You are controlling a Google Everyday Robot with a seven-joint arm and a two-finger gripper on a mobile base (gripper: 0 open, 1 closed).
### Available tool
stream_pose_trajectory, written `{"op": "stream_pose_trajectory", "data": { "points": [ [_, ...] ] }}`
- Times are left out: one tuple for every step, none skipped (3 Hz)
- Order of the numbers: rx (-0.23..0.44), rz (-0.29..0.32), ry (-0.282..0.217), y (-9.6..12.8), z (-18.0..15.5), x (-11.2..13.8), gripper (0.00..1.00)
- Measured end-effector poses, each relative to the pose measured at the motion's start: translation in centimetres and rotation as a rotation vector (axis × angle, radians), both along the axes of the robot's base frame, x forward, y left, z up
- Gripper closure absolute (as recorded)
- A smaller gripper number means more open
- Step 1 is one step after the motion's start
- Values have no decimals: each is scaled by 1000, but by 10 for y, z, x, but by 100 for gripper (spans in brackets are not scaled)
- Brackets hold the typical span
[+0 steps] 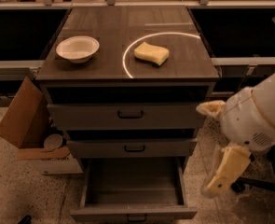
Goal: Close bottom drawer
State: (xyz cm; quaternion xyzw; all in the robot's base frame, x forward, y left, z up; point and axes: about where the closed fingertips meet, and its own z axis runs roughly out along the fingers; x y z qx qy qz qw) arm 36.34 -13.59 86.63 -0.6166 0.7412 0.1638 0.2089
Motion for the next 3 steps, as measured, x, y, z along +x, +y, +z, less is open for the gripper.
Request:
{"op": "stream_pose_trajectory", "data": {
  "points": [
    [7, 2, 55, 3, -20, -16, 0],
    [7, 2, 55, 3, -20, -16, 0],
    [21, 40, 63, 18, -53, -14, 0]
  ]
}}
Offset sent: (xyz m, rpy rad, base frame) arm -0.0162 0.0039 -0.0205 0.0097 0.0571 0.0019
